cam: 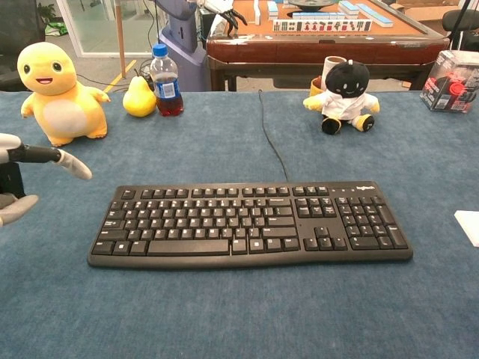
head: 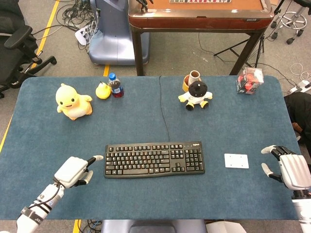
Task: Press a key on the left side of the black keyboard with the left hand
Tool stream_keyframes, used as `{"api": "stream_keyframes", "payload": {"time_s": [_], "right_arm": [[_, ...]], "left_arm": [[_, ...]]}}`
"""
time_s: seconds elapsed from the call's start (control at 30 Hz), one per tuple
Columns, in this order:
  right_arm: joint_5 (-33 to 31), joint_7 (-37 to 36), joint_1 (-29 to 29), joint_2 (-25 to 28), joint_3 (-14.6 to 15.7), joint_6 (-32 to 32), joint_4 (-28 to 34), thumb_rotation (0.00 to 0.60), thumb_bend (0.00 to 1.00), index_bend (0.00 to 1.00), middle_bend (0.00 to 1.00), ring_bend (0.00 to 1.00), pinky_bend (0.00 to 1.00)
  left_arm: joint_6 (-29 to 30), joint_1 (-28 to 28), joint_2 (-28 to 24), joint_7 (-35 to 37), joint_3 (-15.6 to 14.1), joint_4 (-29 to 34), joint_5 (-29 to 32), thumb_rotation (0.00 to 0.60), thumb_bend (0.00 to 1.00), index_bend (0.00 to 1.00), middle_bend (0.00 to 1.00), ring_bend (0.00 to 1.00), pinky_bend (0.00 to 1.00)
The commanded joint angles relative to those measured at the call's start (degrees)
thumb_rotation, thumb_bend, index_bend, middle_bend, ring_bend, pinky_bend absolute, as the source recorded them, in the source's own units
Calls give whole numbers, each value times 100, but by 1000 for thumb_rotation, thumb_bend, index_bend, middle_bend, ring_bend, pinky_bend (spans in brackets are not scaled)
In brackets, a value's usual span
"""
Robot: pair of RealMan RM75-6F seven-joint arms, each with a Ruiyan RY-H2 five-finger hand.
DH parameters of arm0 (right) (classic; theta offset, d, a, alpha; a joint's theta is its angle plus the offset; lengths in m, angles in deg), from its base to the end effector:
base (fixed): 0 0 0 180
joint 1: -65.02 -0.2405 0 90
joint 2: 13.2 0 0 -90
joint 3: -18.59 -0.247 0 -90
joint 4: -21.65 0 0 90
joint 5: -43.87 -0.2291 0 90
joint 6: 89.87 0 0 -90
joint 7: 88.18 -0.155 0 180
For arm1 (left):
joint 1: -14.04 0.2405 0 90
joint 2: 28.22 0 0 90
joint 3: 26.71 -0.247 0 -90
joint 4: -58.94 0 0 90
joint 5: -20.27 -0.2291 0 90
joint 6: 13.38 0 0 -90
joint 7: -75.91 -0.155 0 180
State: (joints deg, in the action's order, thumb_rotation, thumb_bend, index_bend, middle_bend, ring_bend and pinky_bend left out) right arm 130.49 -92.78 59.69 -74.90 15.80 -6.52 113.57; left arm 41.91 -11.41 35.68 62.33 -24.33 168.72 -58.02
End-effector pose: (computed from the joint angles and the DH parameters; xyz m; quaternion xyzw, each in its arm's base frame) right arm -0.3149 -0.1956 0.1472 0.5974 -0.4009 0.3939 0.5721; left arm -0.1938 0.2444 0.0415 -0.7592 -0.4267 -0.3181 0.3745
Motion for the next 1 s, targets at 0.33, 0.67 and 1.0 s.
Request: {"api": "stream_keyframes", "payload": {"time_s": [0.33, 0.67, 1.0], "right_arm": [[-35, -9, 3, 20, -22, -17, 11, 600, 313, 432, 419, 356, 559], [-31, 13, 6, 18, -21, -25, 23, 600, 313, 433, 419, 356, 559], [-34, 13, 9, 28, -24, -30, 38, 600, 313, 433, 419, 356, 559]], "left_arm": [[-457, -559, 449, -615, 185, -332, 1081, 600, 640, 181, 1000, 1000, 1000], [-557, -837, 548, -831, 179, -474, 1731, 600, 639, 182, 1000, 1000, 1000], [-615, -1169, 717, -1073, 178, -516, 2182, 600, 639, 182, 1000, 1000, 1000]]}}
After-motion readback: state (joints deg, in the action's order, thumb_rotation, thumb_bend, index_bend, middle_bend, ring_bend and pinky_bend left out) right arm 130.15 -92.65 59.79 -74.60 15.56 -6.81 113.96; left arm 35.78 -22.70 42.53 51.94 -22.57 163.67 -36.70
